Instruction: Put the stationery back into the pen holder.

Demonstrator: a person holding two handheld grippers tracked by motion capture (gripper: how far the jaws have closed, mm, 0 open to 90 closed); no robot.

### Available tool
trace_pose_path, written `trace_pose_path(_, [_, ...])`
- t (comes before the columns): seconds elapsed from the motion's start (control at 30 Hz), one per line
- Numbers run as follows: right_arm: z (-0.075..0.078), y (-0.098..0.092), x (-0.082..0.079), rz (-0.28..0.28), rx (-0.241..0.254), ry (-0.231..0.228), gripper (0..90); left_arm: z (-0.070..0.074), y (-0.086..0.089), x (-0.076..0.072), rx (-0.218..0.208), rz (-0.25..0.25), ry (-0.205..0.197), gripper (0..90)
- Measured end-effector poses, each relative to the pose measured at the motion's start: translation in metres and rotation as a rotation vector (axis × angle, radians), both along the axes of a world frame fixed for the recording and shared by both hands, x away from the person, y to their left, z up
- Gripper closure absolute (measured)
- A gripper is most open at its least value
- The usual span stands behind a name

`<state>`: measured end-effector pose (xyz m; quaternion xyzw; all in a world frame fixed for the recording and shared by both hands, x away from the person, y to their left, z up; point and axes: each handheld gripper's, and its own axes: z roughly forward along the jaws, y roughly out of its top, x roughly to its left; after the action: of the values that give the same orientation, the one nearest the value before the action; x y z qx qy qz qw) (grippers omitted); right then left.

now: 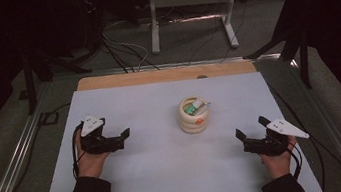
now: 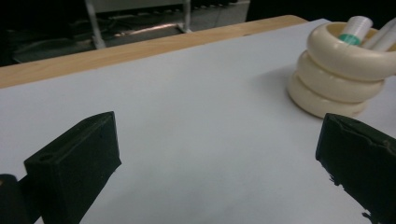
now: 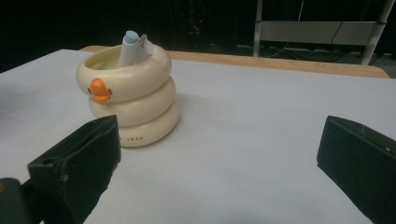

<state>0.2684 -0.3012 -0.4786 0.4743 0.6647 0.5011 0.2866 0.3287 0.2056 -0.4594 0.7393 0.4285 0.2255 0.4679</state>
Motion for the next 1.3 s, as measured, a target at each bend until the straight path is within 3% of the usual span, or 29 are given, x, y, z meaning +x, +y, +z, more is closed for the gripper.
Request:
trace_pose_path(0.5, [0.000, 0.001, 0.000, 0.005, -0.004, -0.001, 0.0, -0.010, 0.017, -0.020, 0.018, 0.016, -0.027, 0.1])
trace_pose_path(0.8, [0.000, 0.002, 0.000, 0.007, -0.007, -0.002, 0.0, -0.010, 0.028, -0.027, -0.027, 0.051, -0.053, 0.2])
trace_pose_path(1.3, [0.001, 0.003, -0.001, 0.011, -0.025, -0.007, 0.0, -0.005, 0.040, -0.034, -0.035, 0.086, -0.075, 0.2])
